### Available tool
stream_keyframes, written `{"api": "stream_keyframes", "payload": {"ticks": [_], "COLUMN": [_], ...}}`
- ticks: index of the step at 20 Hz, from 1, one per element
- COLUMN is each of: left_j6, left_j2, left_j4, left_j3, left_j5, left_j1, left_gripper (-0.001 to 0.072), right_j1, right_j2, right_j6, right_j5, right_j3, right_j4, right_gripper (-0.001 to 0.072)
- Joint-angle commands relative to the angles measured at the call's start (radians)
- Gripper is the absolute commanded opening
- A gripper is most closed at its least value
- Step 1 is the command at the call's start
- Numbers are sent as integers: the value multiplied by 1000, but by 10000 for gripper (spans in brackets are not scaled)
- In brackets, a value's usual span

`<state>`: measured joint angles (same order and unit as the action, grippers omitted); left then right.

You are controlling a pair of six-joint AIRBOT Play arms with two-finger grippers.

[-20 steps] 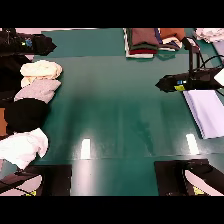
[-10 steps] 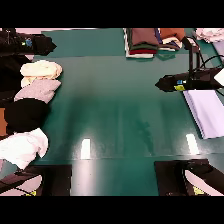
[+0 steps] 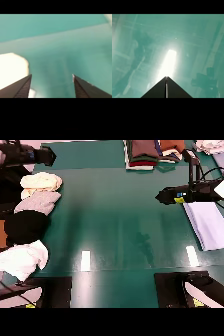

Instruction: Fold the shirts.

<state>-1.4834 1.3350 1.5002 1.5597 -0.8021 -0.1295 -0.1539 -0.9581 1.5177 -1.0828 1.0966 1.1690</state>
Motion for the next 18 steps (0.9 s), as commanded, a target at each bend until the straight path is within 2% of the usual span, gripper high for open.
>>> {"api": "stream_keyframes", "payload": {"ticks": [1,3,5,9,13,14,15,16,18], "left_j6": [-91,-162,-182,-193,-192,-192,-192,-191,-187], "left_j2": [166,277,365,453,464,464,464,463,450], "left_j4": [198,188,181,158,157,157,157,158,163], "left_j3": [0,0,0,0,1,8,20,45,123], "left_j5": [31,53,76,169,241,239,229,203,132], "left_j1": [21,58,92,125,128,128,128,128,128], "left_gripper": [605,606,605,605,602,473,235,29,25], "right_j1": [0,-1,-1,-1,-1,-1,-1,-1,-1], "right_j2": [0,0,0,0,0,0,0,0,6], "right_j6": [0,0,0,0,0,0,0,0,0], "right_j5": [-2,-10,-16,-18,-18,-18,-18,-18,-15], "right_j3": [0,0,0,0,0,0,1,1,1], "right_j4": [0,0,0,0,0,0,0,-1,0], "right_gripper": [17,17,17,17,17,16,17,16,16]}}
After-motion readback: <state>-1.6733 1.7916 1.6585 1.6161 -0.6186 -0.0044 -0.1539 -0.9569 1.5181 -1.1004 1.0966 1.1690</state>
